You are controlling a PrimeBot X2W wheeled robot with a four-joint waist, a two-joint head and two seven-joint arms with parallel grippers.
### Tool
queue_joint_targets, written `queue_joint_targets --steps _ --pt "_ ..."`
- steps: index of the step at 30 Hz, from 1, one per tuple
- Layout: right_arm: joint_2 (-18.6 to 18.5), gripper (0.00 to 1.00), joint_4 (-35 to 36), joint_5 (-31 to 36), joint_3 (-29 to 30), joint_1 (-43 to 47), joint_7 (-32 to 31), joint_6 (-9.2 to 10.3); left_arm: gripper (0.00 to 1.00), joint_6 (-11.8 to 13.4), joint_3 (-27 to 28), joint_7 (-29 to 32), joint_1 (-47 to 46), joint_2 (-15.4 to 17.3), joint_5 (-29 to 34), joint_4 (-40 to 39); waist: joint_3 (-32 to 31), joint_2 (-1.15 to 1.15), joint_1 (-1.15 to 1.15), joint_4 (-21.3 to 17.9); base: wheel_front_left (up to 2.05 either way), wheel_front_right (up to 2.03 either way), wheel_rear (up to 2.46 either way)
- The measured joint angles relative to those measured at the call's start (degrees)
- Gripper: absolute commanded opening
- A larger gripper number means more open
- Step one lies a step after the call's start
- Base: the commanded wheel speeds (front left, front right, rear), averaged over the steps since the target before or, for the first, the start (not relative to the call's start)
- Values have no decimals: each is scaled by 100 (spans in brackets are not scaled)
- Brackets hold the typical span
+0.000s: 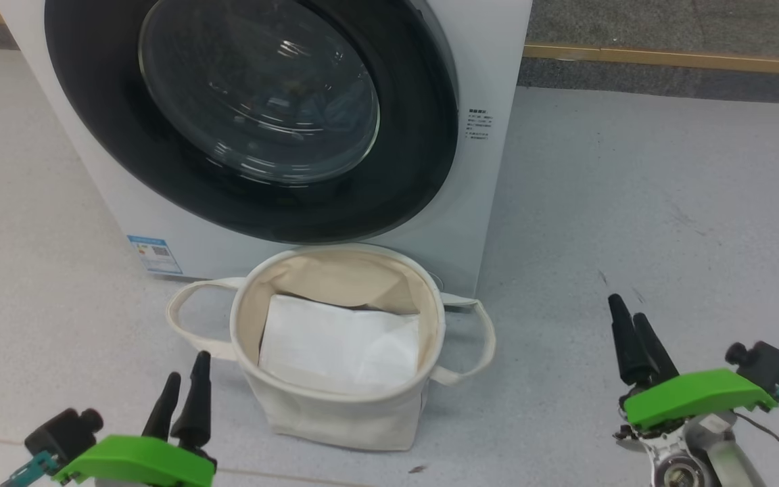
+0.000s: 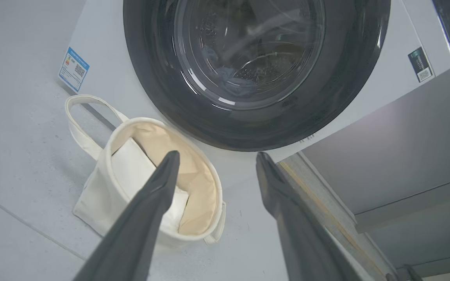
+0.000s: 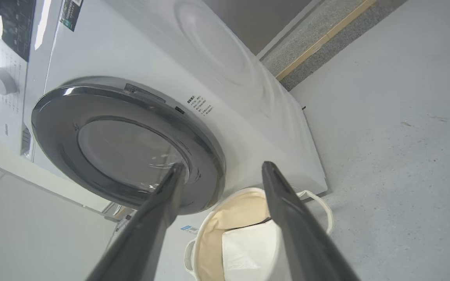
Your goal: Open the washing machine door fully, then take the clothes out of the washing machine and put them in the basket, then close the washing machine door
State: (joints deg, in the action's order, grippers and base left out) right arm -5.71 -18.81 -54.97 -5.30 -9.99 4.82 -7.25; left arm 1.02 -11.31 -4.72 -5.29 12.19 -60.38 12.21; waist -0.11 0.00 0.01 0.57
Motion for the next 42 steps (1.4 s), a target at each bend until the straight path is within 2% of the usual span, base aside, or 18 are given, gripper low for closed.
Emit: queue_joint_targets --steps 5,10,42 --pt "38 100 31 818 -8 -19 67 0 100 107 -186 -89 -8 54 725 12 -2 0 0 7 0 0 0" --pt "87 100 89 1327 45 -18 124 0 100 157 -278 -172 -9 77 1183 12 13 0 0 3 0 0 0" --pt "193 100 77 3498 -96 -213 387 0 100 91 -476 -661 -194 78 2891 48 111 0 0 21 0 0 0"
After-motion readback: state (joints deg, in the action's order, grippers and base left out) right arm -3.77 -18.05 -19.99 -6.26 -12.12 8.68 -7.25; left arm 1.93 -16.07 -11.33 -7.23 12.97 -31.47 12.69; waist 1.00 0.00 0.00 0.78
